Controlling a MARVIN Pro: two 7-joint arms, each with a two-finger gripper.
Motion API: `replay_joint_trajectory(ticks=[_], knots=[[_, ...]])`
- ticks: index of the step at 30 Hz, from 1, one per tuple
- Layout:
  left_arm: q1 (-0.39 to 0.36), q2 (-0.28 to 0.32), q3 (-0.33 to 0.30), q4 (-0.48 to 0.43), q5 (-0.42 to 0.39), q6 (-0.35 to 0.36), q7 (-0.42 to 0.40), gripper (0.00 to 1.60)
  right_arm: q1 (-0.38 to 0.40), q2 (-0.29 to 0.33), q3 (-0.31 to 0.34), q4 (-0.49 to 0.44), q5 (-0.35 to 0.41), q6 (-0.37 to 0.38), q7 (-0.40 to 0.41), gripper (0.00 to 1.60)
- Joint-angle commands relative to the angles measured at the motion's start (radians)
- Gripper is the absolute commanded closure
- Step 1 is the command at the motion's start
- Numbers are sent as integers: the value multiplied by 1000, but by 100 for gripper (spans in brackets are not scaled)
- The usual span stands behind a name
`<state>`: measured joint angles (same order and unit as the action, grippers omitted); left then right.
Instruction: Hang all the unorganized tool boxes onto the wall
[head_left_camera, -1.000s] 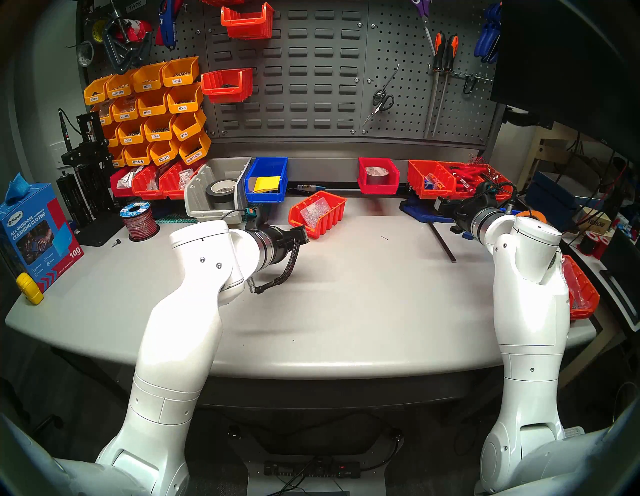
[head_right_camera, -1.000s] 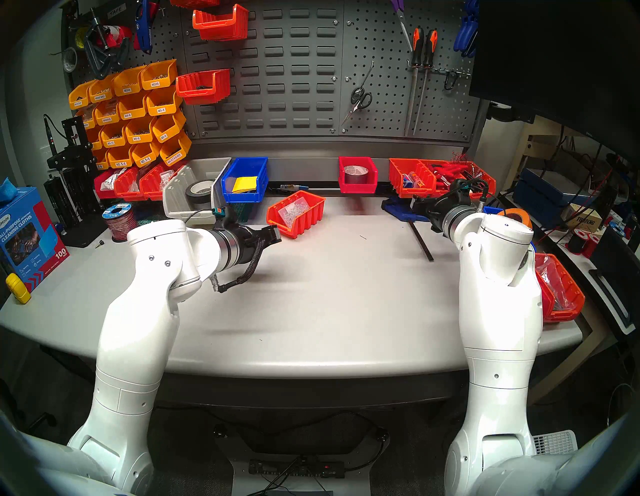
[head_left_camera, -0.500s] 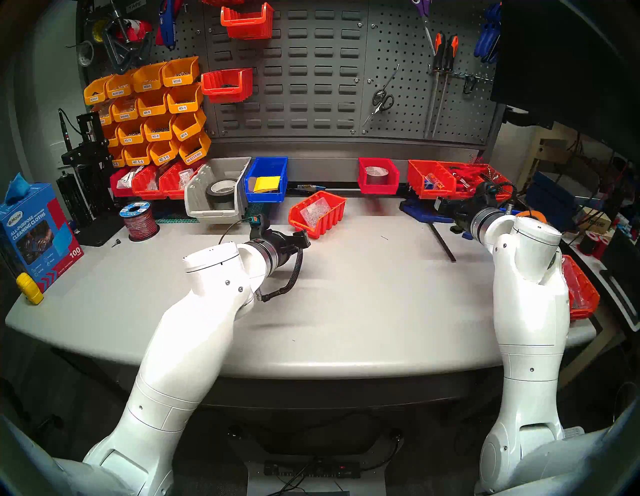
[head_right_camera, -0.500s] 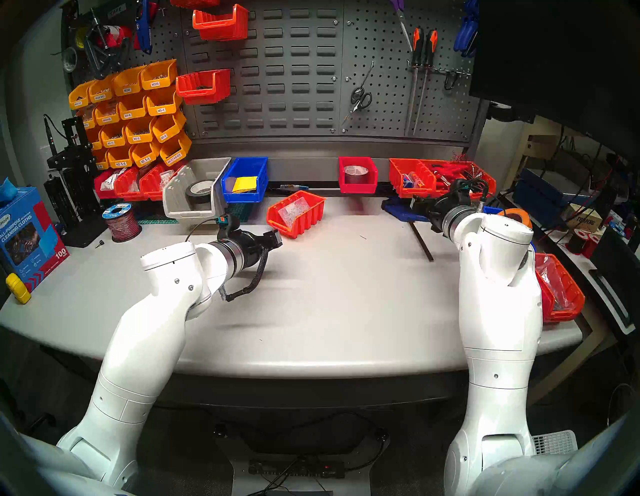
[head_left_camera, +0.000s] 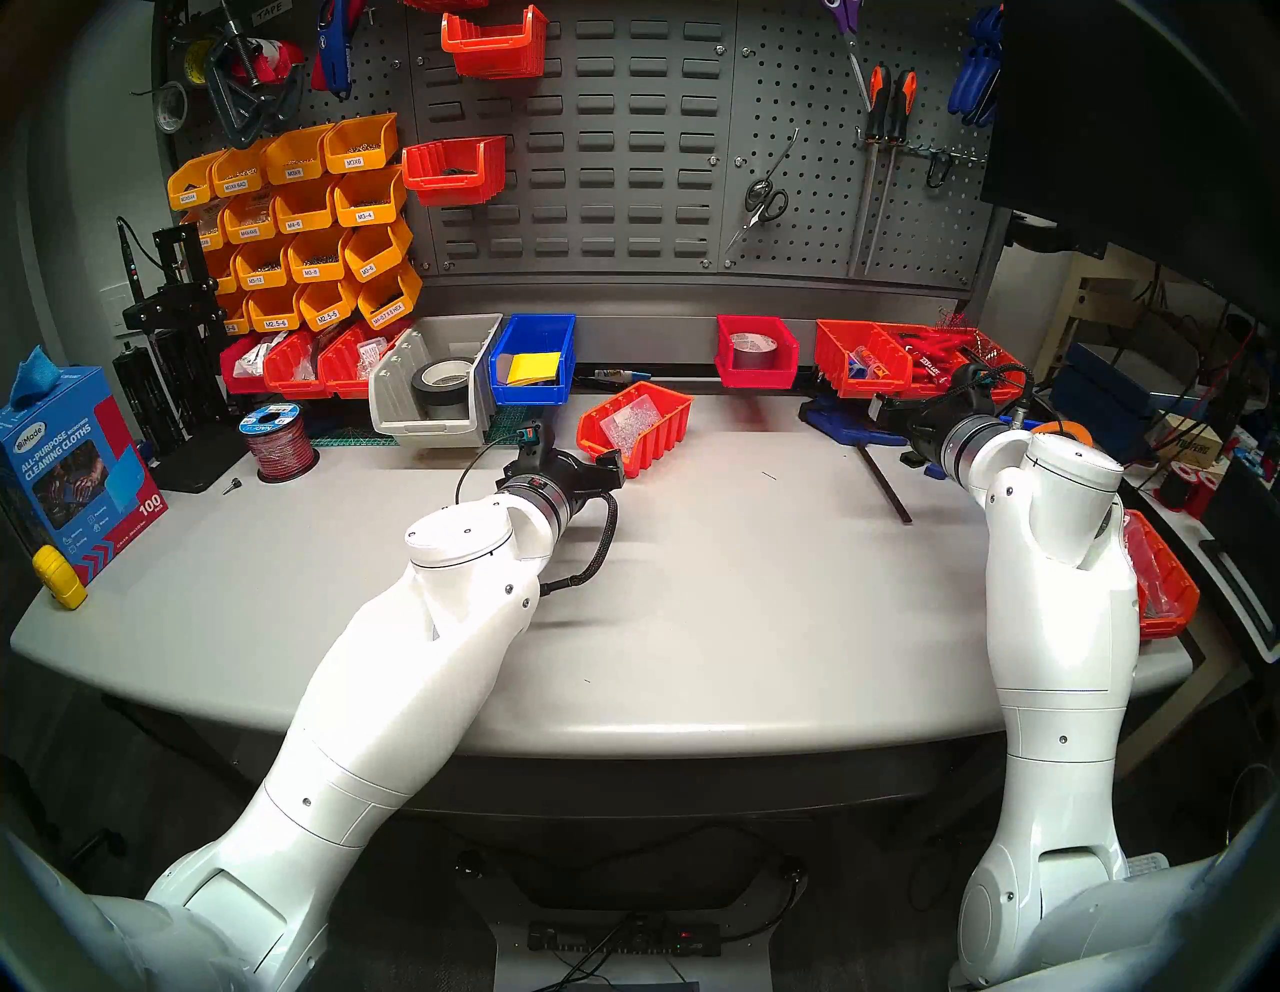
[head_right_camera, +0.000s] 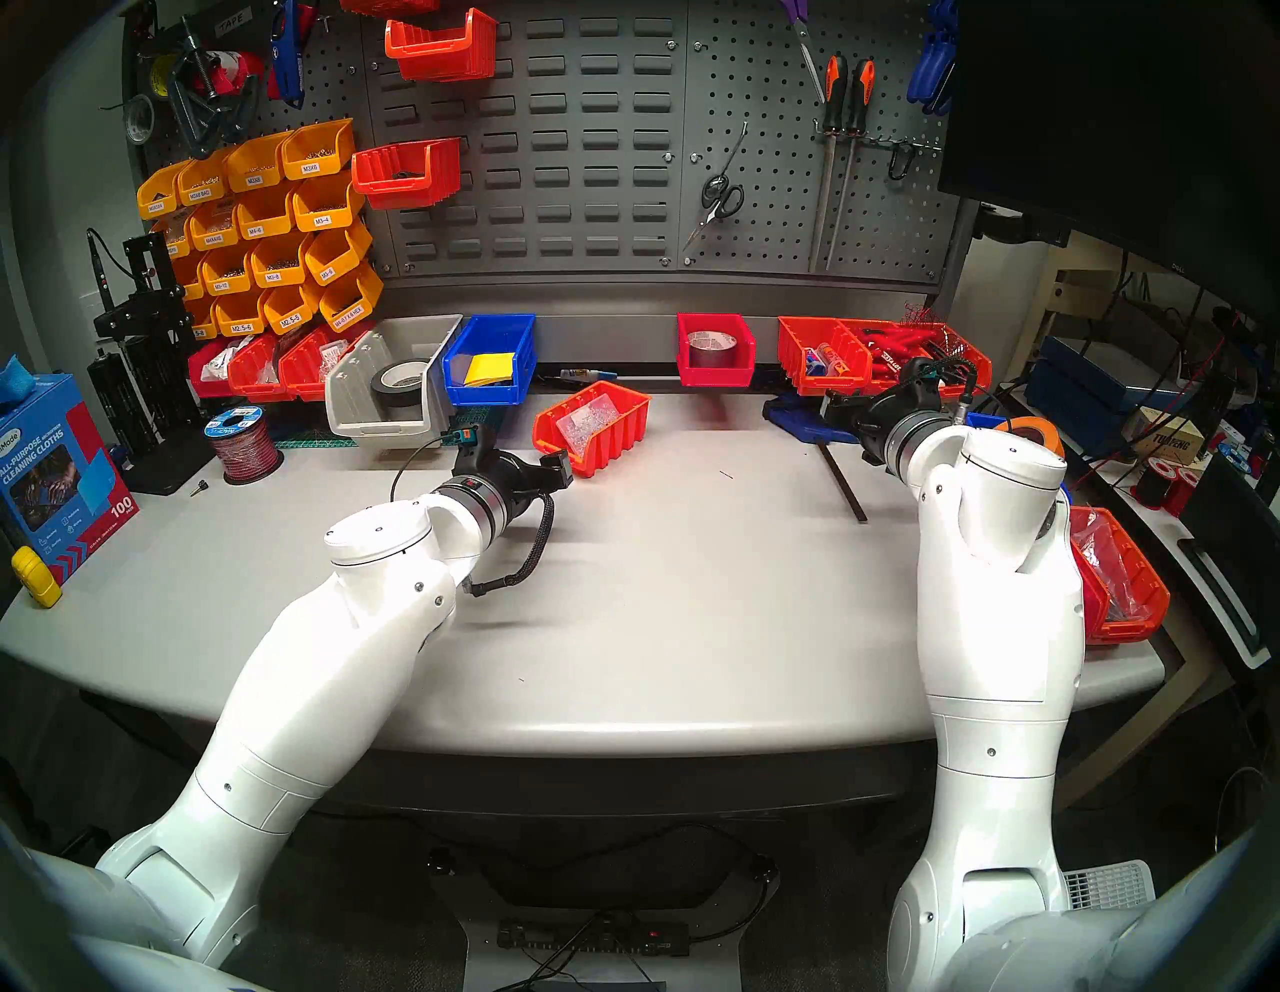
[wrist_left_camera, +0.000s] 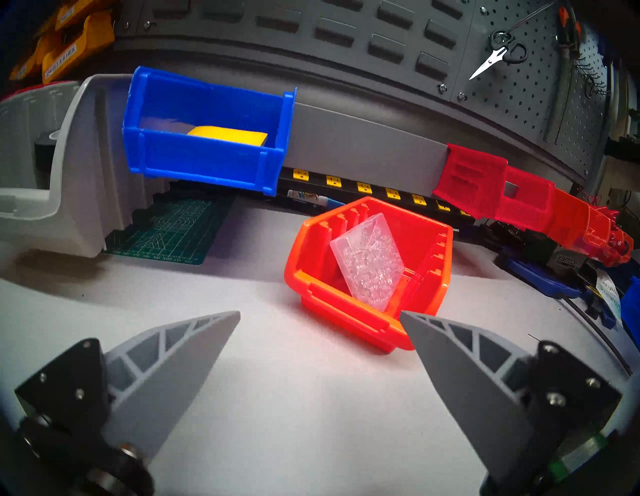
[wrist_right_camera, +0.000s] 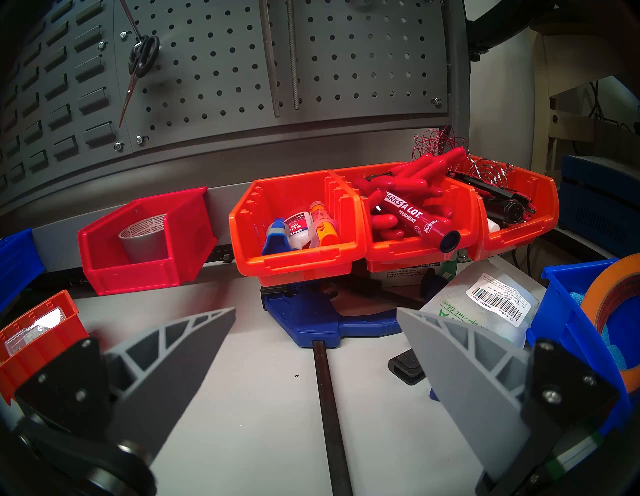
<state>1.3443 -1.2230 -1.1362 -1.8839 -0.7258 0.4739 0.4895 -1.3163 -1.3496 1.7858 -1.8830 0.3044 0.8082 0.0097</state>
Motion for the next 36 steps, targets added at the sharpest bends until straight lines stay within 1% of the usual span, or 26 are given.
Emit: replay_joint_trajectory(ticks=[1,9,14,18,21,24,32,36], knots=[[-26,47,15,12,84,-90,-39,0,14,-3,-2,-14,0,-3,-1,0],[-29,81,13,40,114,-133,-75,0,14,-4,-1,-14,-1,-3,0,0],[-39,108,13,59,121,-155,-125,0,14,-4,-1,-14,-2,-3,1,0],[-59,117,4,77,96,-143,-177,0,14,-5,-1,-14,-3,-3,1,0],[-84,128,7,100,91,-126,-218,0,14,-5,0,-14,-4,-3,2,0],[-114,136,19,135,101,-129,-264,0,15,-6,0,-14,-5,-3,3,0],[-195,127,50,218,129,-146,-335,0,15,-6,1,-13,-7,-3,5,0],[-225,110,53,261,147,-157,-362,0,15,-7,1,-13,-7,-3,6,0]])
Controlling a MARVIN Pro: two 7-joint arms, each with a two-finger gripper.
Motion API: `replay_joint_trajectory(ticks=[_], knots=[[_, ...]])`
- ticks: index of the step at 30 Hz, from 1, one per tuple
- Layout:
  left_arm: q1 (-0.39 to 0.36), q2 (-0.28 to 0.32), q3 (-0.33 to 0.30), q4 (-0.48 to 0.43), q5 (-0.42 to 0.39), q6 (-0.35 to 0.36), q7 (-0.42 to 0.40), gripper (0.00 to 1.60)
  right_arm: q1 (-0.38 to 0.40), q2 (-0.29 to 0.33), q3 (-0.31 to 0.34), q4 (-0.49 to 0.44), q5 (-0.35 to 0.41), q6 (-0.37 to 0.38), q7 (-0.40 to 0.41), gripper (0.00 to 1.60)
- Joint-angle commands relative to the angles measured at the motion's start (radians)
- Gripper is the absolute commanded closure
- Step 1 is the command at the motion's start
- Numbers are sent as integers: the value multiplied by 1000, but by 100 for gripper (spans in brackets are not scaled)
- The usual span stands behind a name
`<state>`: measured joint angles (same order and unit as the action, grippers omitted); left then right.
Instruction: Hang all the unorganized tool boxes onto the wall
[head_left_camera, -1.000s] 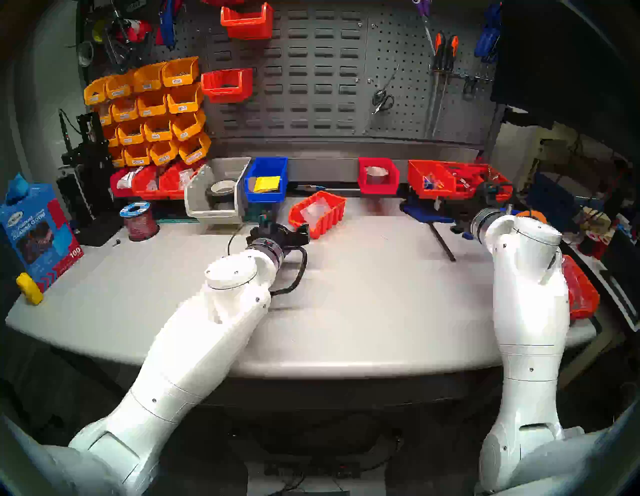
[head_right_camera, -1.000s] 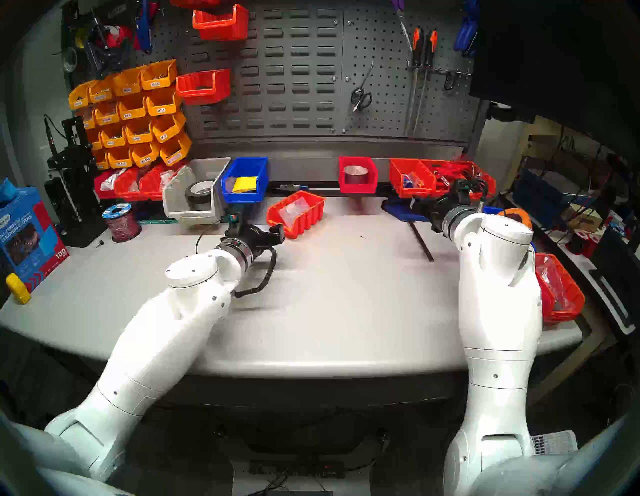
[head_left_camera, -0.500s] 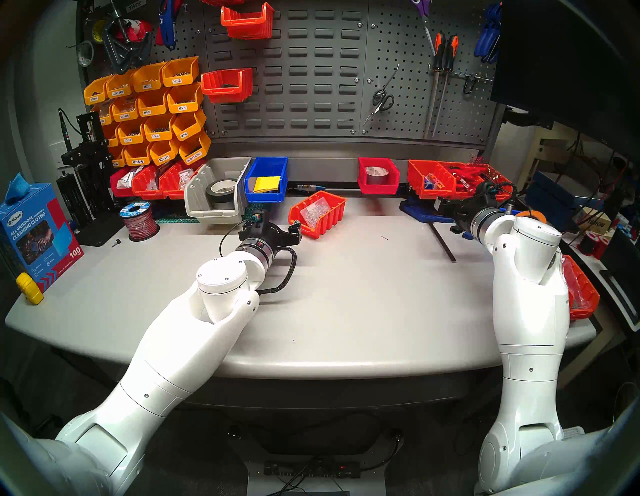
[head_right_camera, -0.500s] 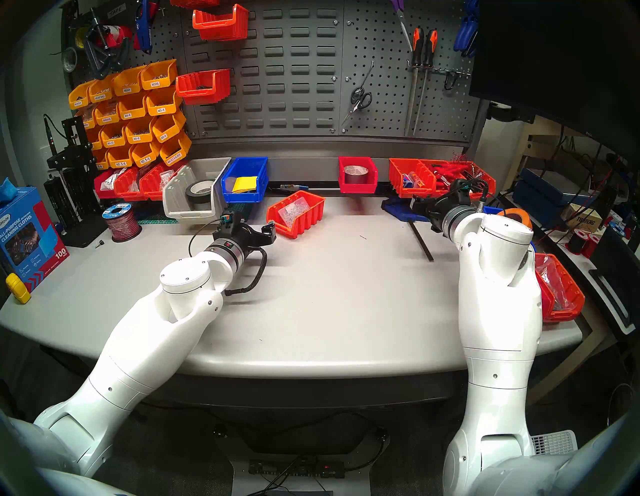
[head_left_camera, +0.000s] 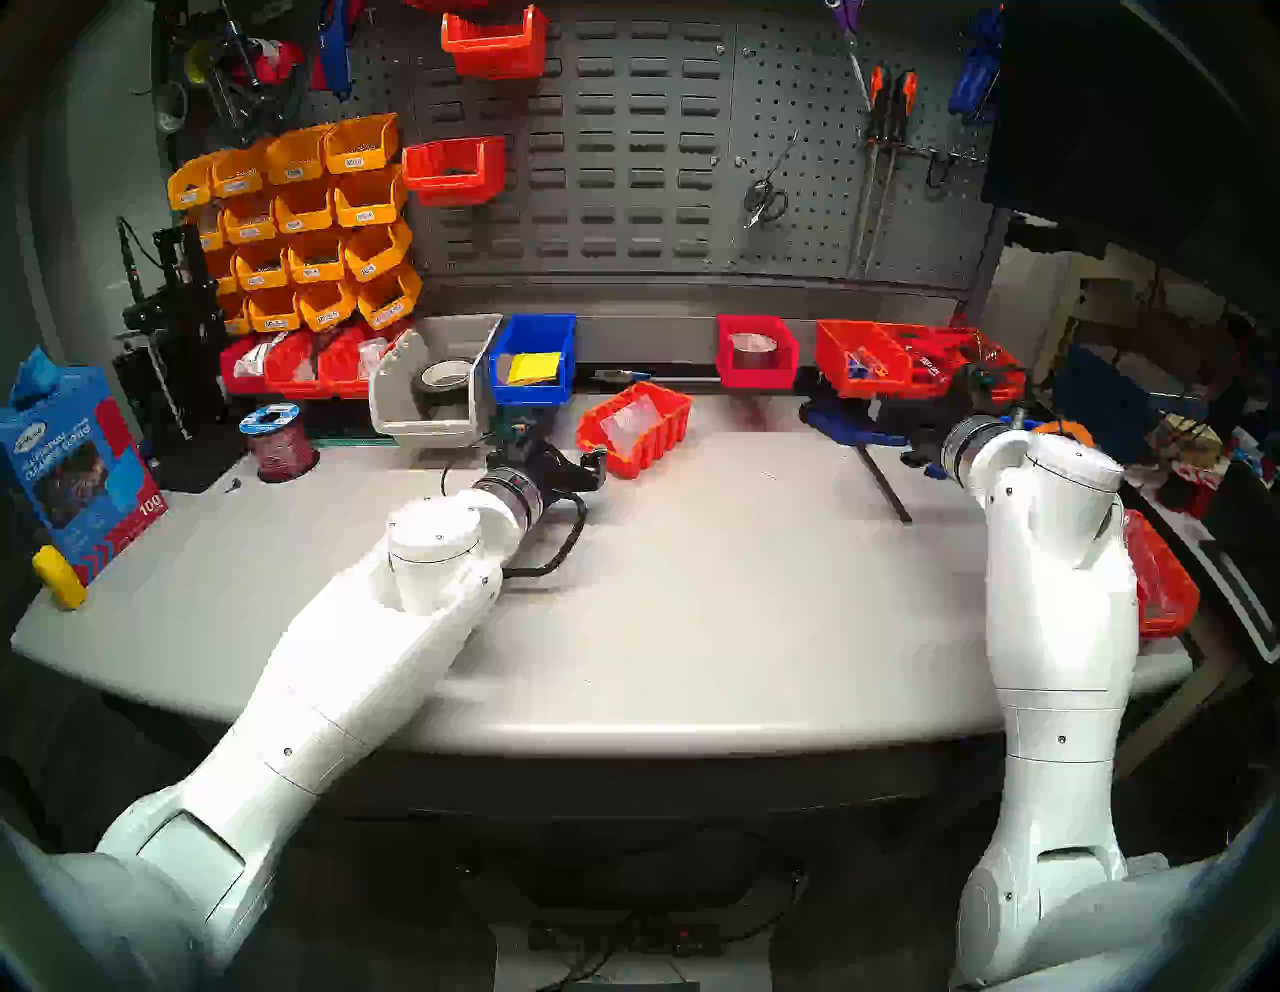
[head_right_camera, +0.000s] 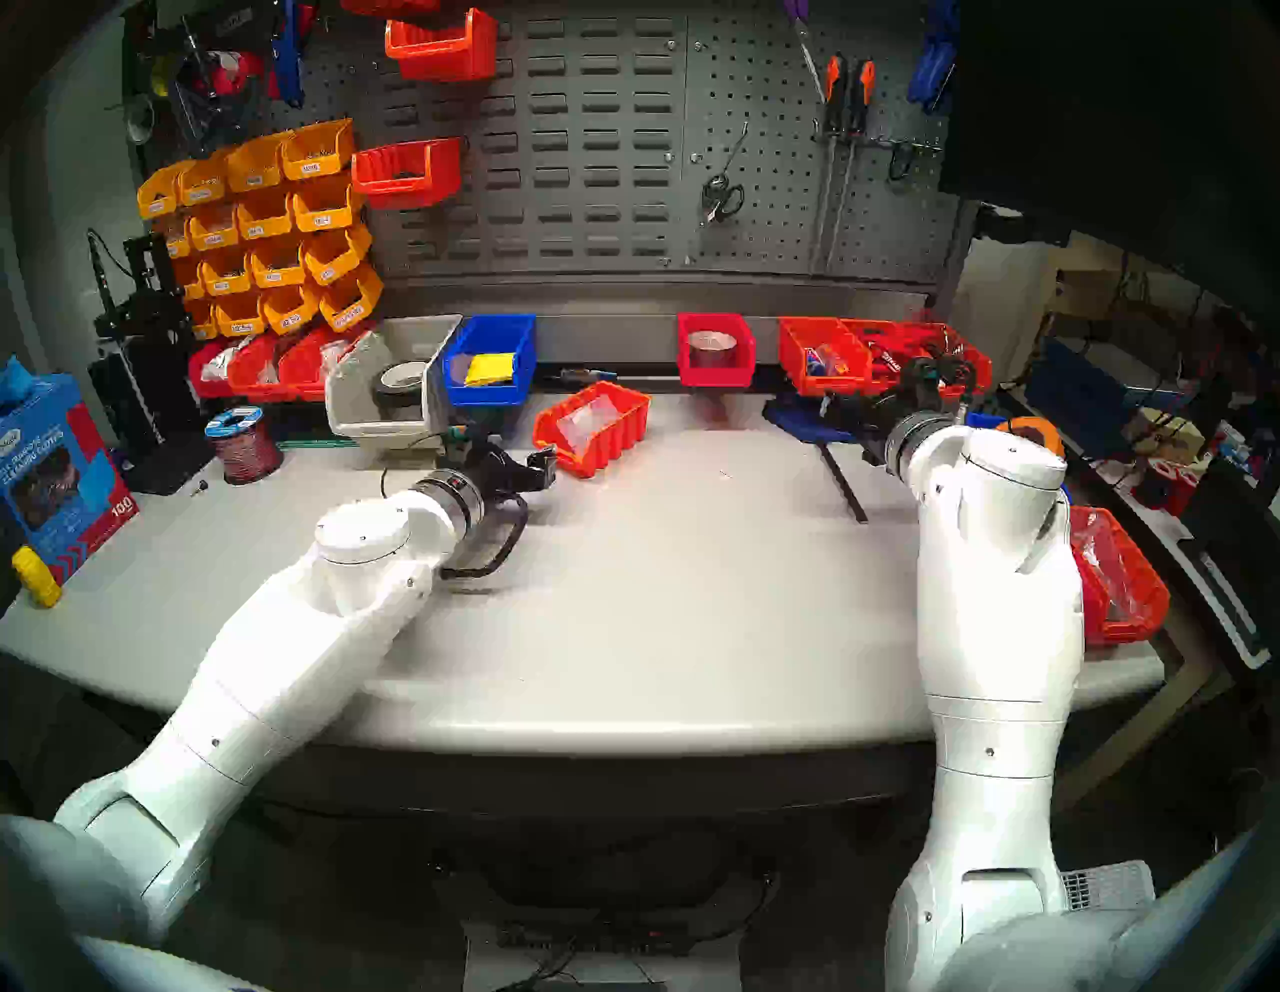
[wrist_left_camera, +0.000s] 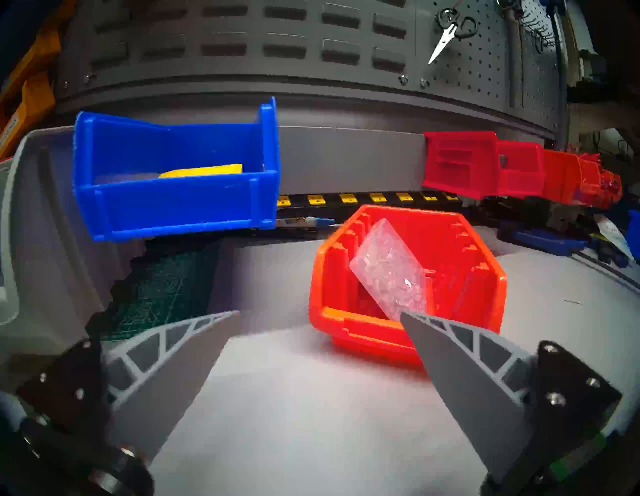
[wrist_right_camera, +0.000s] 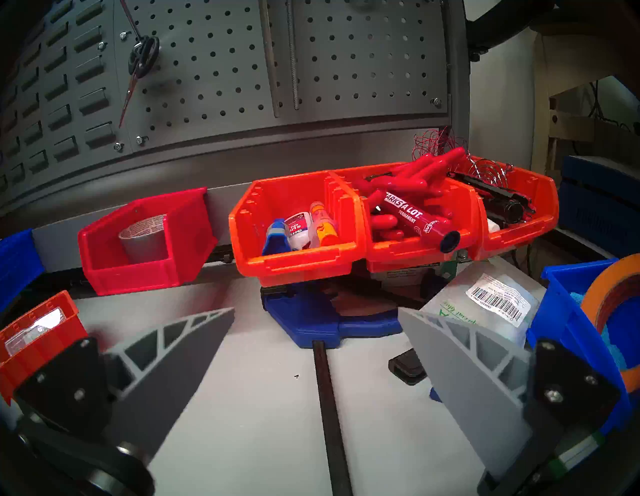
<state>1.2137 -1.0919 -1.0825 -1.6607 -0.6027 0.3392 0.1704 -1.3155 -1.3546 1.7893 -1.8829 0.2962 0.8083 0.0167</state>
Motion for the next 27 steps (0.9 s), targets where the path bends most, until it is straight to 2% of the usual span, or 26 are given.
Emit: replay_joint_trajectory(ticks=[1,16,27], knots=[[-109,-21,9,52,22,-26,-47,0,14,-2,-2,-13,1,-3,-1,0],[-160,-66,23,165,33,-81,-101,0,15,-4,-1,-14,-3,-2,1,0],[-170,-79,11,195,23,-79,-122,0,15,-6,0,-14,-6,-2,3,0]])
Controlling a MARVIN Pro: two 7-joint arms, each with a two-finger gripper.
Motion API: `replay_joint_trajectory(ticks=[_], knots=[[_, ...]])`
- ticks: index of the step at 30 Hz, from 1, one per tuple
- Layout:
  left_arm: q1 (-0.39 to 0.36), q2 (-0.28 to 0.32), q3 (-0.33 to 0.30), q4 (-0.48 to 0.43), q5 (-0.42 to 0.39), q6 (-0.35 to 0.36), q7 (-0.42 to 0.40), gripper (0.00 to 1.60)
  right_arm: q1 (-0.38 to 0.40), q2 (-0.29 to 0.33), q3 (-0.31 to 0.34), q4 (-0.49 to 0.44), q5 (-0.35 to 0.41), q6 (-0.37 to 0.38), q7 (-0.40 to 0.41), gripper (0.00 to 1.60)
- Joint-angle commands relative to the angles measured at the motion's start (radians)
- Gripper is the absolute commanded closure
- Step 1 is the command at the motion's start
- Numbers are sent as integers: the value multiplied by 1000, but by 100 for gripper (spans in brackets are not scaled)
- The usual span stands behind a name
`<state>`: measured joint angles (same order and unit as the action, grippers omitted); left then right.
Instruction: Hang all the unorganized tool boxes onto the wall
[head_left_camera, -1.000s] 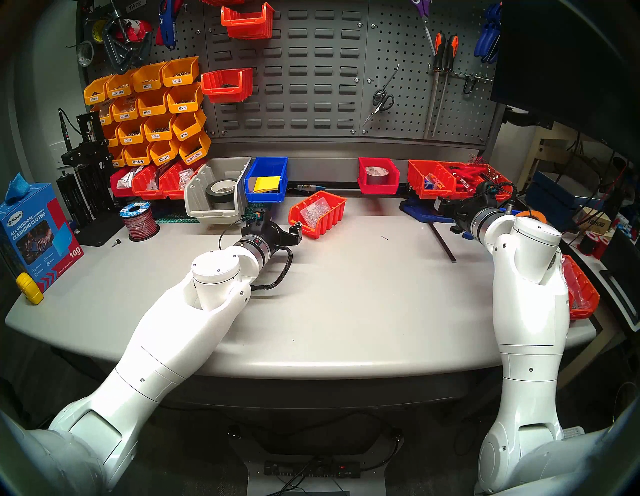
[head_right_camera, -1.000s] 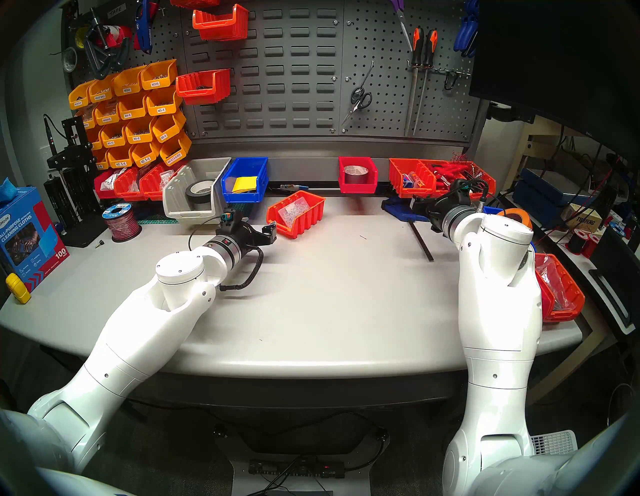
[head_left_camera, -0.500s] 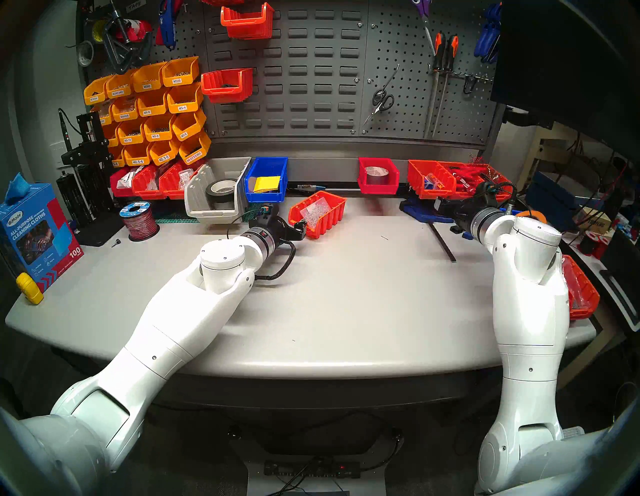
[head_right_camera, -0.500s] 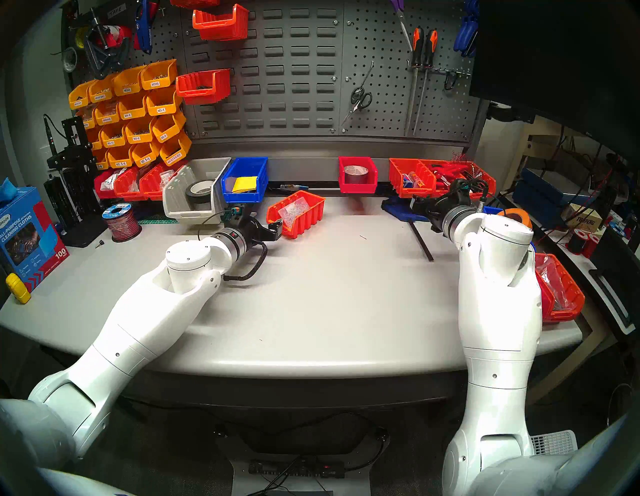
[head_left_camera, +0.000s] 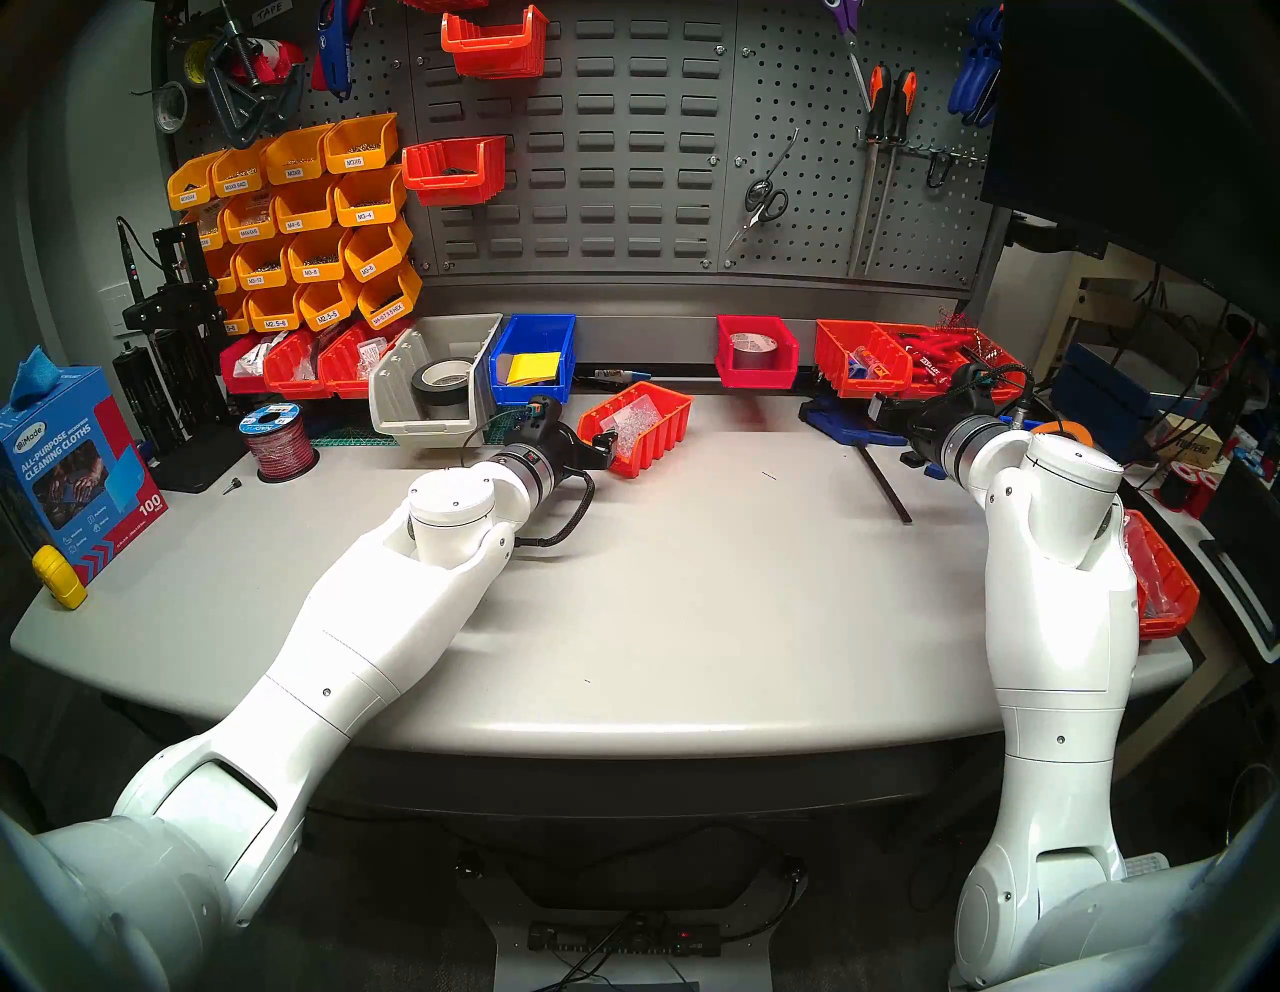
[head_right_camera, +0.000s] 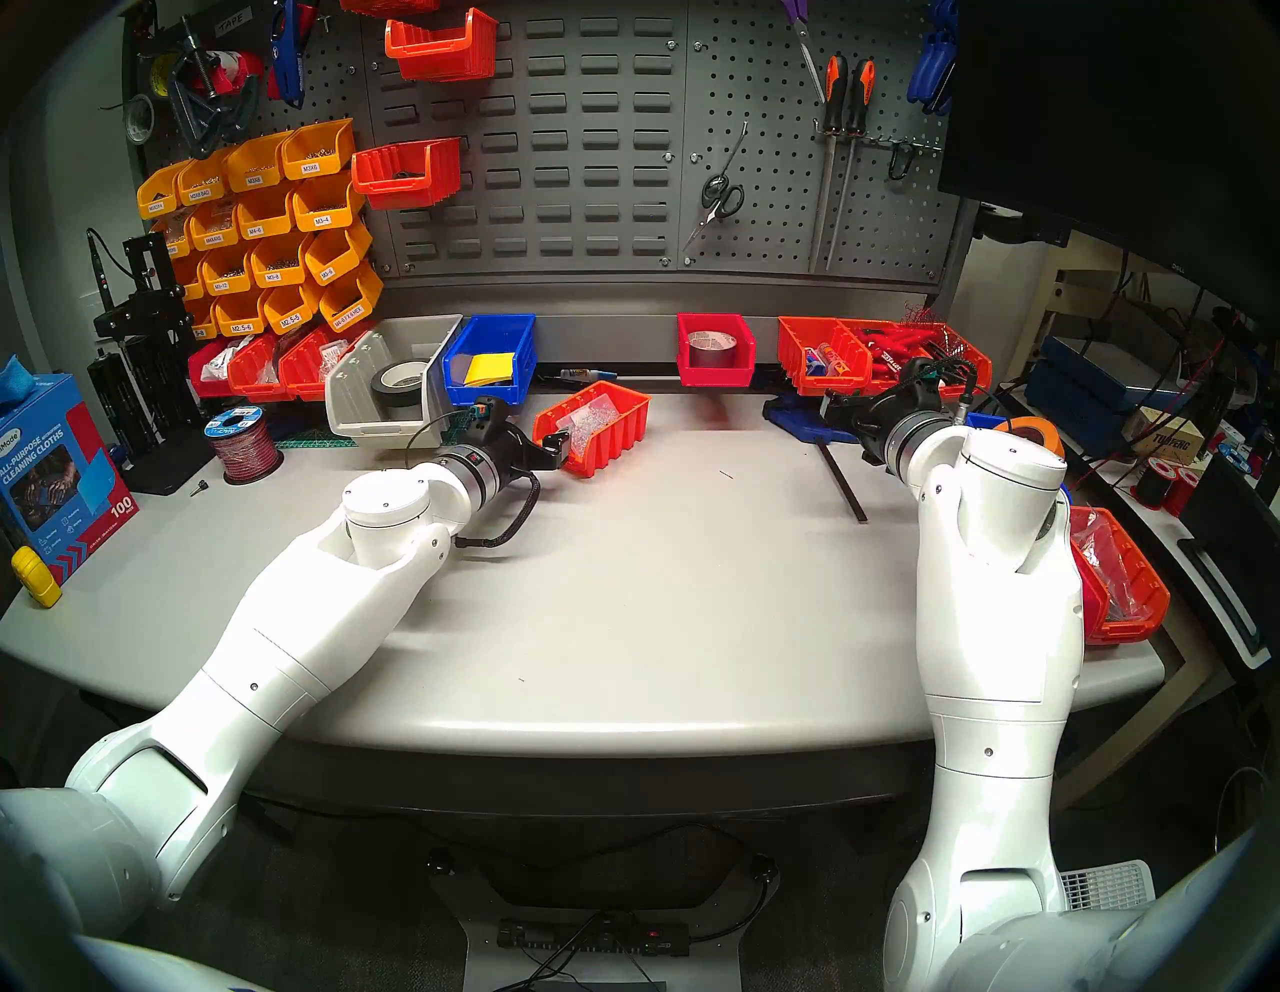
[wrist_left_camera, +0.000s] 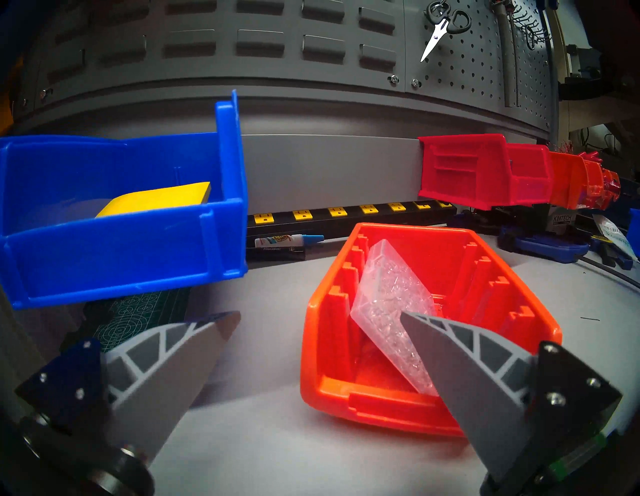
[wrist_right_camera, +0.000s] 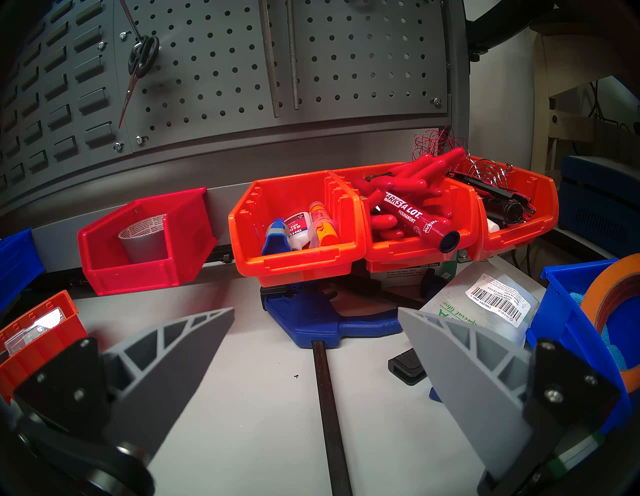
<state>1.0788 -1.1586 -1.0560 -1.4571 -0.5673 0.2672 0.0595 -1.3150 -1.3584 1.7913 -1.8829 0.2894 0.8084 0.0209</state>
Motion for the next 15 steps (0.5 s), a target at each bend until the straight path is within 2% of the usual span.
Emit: replay_joint_trajectory(ticks=[1,8,12,15], knots=[[-35,-14,-17,-8,-14,-5,-12,0,15,-2,-2,-14,1,-2,-1,0],[-31,-14,-17,-8,-34,23,-31,0,15,-3,-2,-14,-1,-1,-1,0],[-18,-7,-24,-31,-67,74,-45,0,15,-4,-1,-14,-2,-1,0,0],[-11,-6,-25,-36,-69,80,-44,0,15,-5,-1,-14,-3,-1,1,0]])
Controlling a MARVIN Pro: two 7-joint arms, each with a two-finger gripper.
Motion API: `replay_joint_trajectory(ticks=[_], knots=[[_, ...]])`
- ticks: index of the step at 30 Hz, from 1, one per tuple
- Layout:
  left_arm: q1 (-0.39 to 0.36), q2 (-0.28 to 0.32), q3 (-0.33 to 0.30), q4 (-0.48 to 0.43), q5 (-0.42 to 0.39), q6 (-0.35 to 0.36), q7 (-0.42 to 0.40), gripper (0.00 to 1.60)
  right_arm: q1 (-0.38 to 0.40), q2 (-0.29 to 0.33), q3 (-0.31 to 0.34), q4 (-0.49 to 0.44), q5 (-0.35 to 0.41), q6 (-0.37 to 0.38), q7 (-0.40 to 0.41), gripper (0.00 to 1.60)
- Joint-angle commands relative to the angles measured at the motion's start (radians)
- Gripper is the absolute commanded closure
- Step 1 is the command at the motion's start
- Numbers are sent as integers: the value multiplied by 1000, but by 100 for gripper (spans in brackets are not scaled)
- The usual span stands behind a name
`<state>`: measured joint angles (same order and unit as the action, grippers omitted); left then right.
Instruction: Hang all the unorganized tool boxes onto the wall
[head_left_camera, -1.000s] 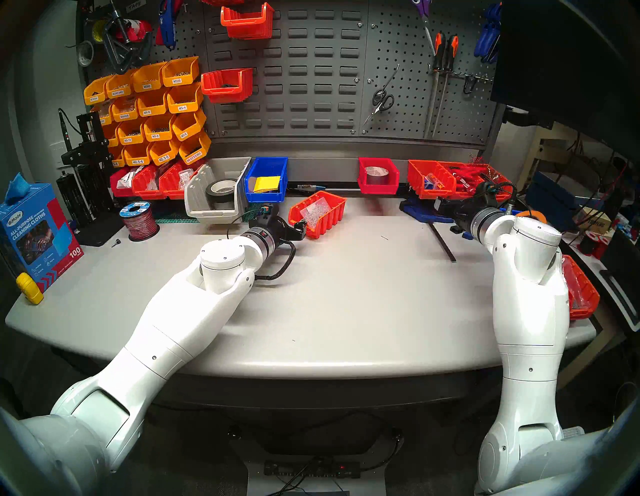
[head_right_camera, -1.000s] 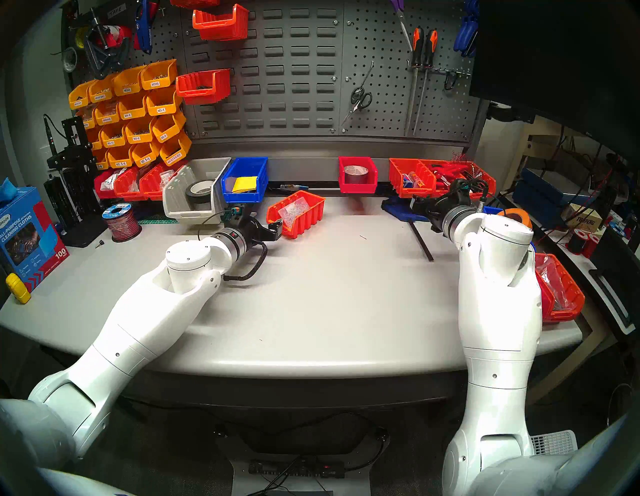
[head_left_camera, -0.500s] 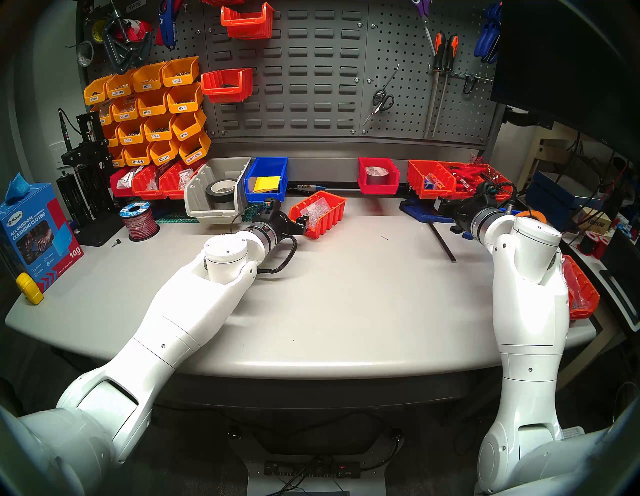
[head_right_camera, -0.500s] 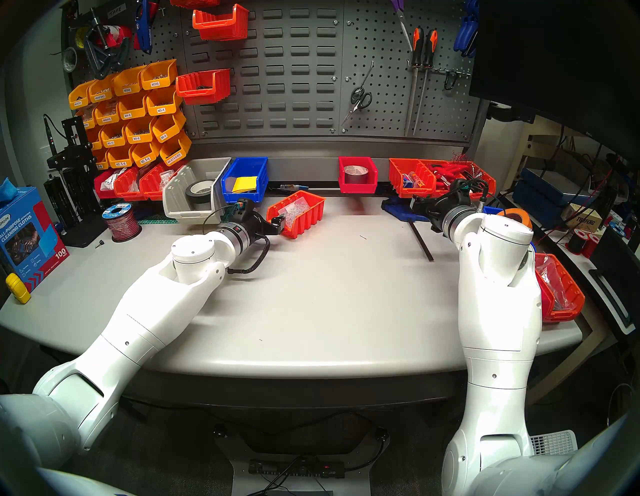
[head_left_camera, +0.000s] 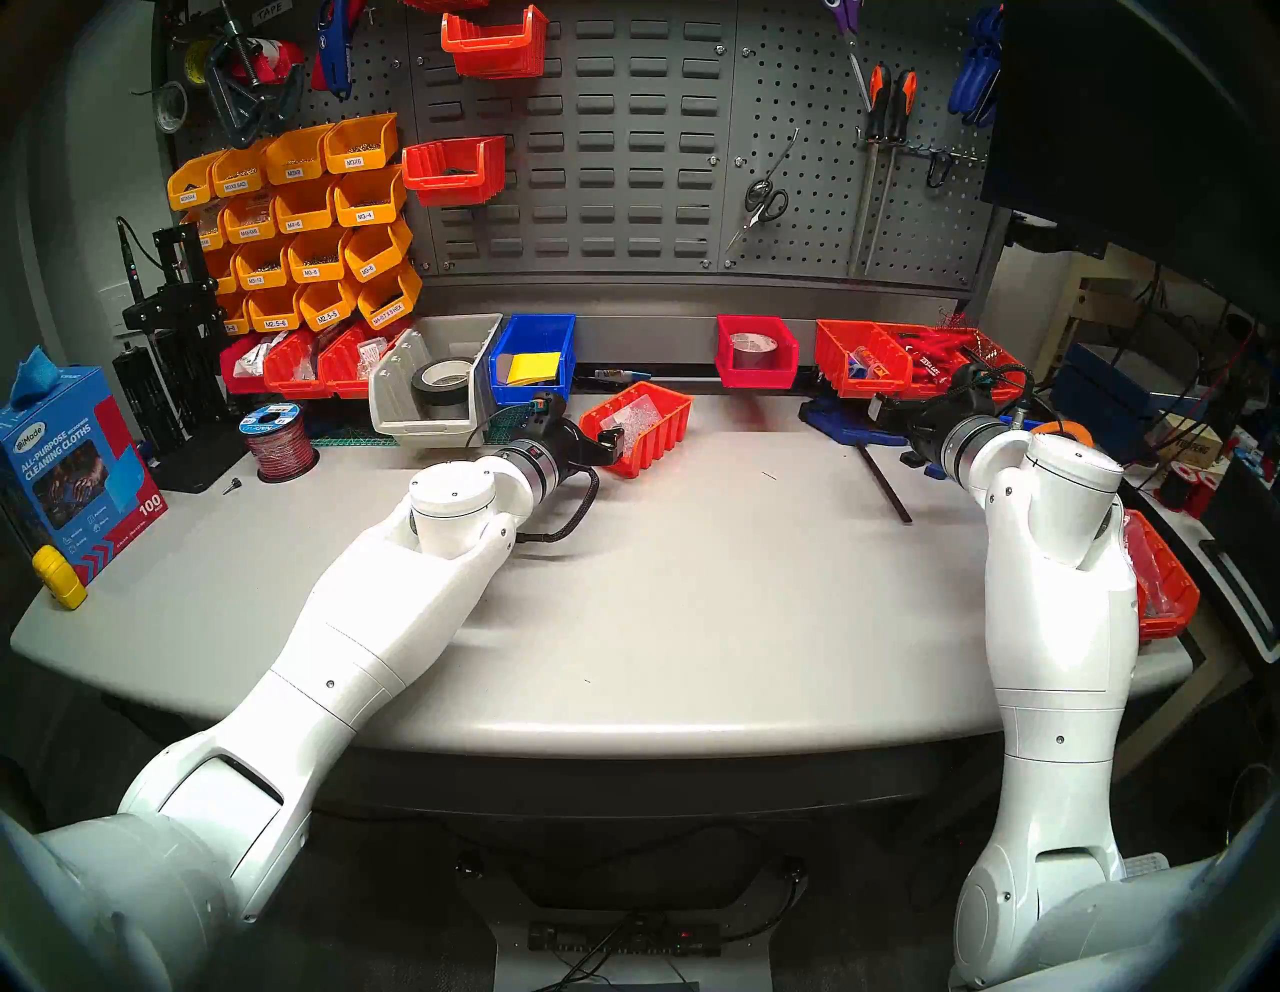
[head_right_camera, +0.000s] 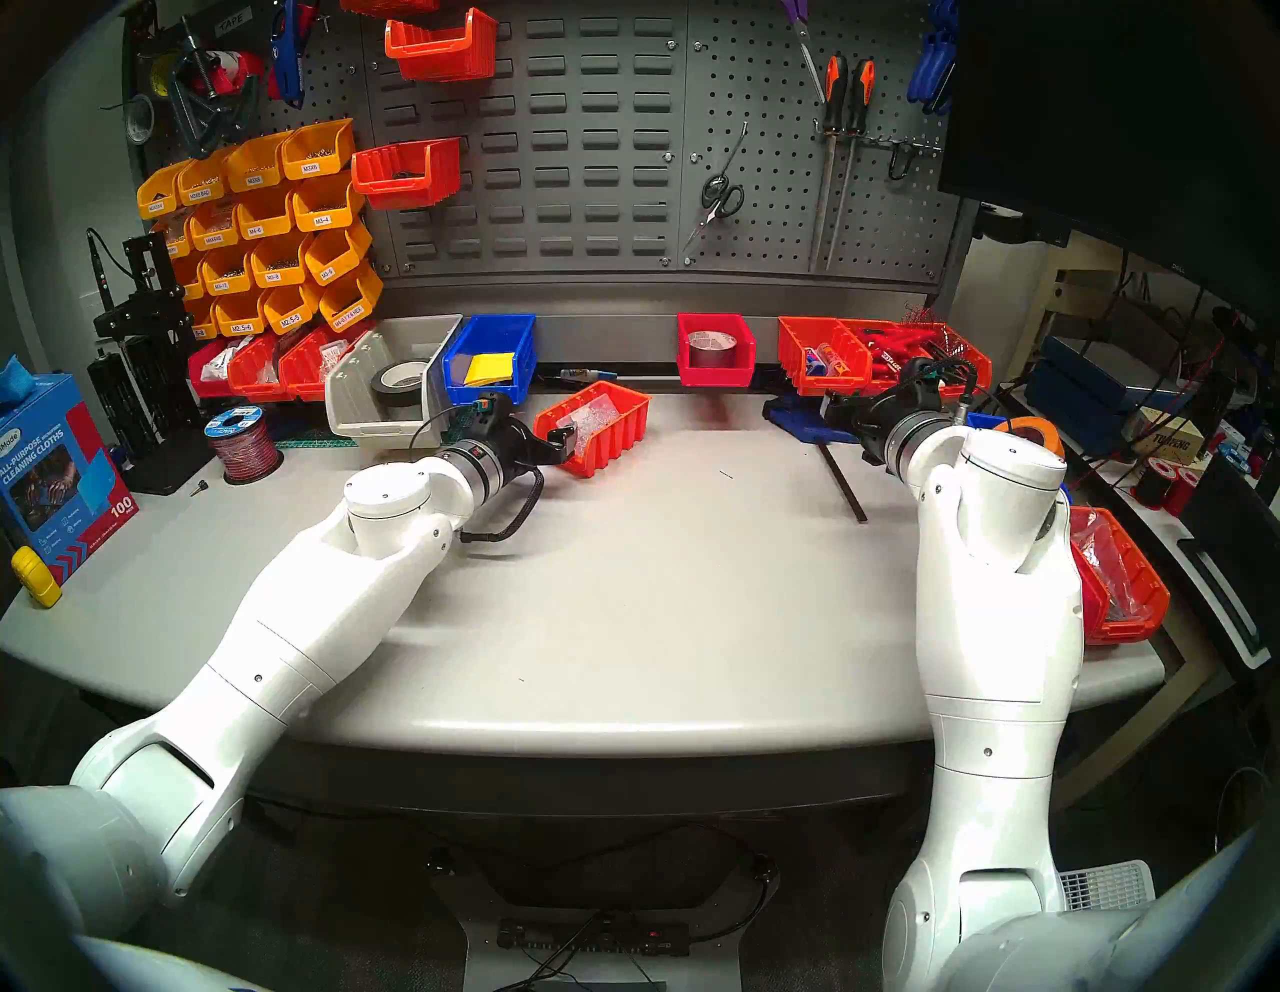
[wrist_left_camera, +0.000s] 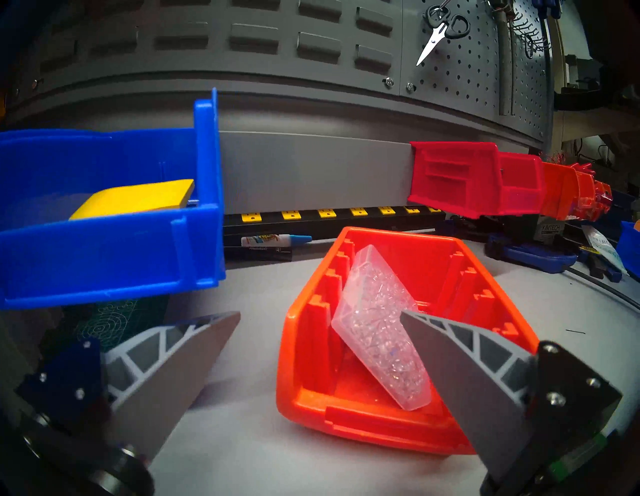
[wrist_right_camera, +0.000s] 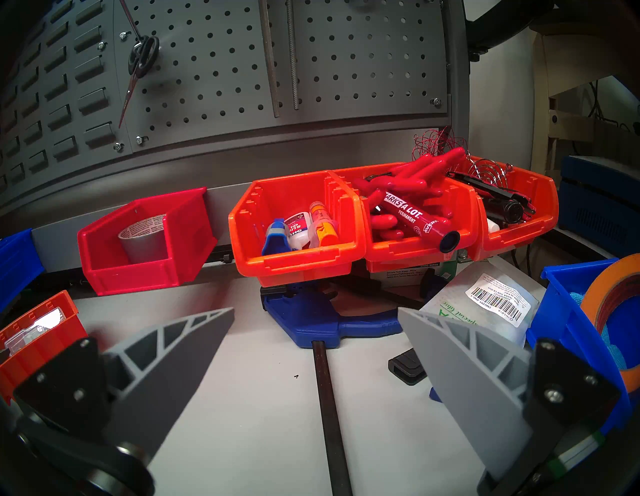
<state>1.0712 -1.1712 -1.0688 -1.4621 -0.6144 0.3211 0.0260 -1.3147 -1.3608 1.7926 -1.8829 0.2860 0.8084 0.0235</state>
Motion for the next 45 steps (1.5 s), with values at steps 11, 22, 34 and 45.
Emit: replay_joint_trajectory(ticks=[11,22,34,45], knots=[[13,7,-17,-46,-28,39,-2,0,15,-4,-1,-14,-2,0,0,0],[23,14,-22,-59,-35,40,5,81,15,-5,-1,-14,-4,0,2,0],[38,32,-27,-75,-47,40,10,126,16,-7,0,-14,-7,0,4,0],[65,43,-39,-119,-88,69,17,160,16,-8,1,-14,-9,0,6,0]])
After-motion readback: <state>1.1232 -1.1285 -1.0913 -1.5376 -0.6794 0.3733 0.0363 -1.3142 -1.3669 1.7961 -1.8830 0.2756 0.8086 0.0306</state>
